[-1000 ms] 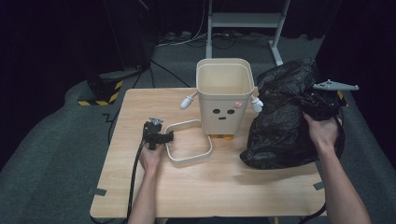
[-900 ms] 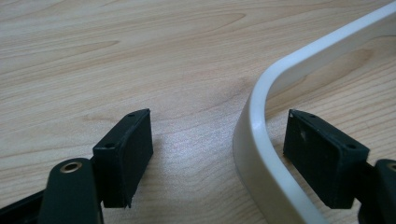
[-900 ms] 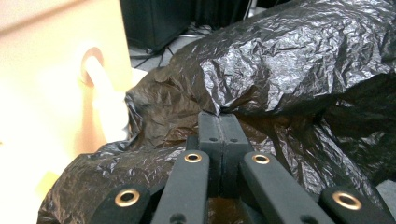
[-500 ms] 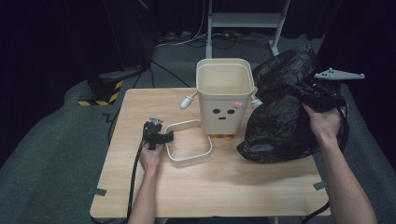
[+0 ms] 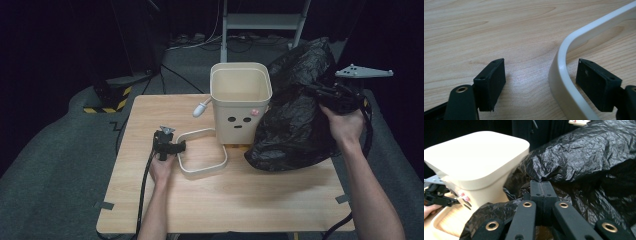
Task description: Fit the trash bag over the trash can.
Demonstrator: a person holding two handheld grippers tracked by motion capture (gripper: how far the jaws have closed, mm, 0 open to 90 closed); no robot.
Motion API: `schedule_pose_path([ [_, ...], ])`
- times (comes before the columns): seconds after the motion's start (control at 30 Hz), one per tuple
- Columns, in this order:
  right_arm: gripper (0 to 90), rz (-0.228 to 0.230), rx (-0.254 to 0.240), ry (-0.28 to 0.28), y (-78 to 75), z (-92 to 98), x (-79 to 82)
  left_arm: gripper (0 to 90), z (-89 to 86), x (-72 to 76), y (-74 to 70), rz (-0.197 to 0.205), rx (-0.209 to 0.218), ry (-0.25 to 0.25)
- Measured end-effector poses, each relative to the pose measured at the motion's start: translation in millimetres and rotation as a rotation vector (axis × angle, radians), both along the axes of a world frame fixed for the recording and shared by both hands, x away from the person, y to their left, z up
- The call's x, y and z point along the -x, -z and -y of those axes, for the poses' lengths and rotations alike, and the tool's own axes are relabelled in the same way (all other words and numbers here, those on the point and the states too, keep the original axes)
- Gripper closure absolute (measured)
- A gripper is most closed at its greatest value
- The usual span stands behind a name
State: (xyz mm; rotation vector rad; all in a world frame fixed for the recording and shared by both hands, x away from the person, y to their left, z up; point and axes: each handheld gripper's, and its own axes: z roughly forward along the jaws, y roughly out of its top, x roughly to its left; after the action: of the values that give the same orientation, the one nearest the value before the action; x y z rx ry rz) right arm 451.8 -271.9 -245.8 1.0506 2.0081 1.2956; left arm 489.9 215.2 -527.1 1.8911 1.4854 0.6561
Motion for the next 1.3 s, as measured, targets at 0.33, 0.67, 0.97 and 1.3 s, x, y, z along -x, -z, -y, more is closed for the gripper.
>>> schedule_pose_path([
  [0.33, 90.0, 0.019, -0.023, -0.084, -12.5, -20.7, 0.4, 22.5, 0.1, 0.1, 0.1, 0.000, 0.000, 0.000],
  [0.67, 90.0, 0.036, -0.044, -0.161, -17.3, -38.0, -6.0, 15.5, -0.5, 1.2, 0.3, -0.016, -0.002, -0.010],
  [0.97, 90.0, 0.037, -0.061, -0.224, -15.5, -51.8, -13.8, 19.5, -6.4, -0.7, -6.0, -0.042, 0.031, -0.017],
  [1.3, 90.0, 0.040, -0.074, -0.269, -14.3, -66.3, -20.1, 20.6, -7.1, 0.5, -43.9, -0.021, 0.010, 0.021],
])
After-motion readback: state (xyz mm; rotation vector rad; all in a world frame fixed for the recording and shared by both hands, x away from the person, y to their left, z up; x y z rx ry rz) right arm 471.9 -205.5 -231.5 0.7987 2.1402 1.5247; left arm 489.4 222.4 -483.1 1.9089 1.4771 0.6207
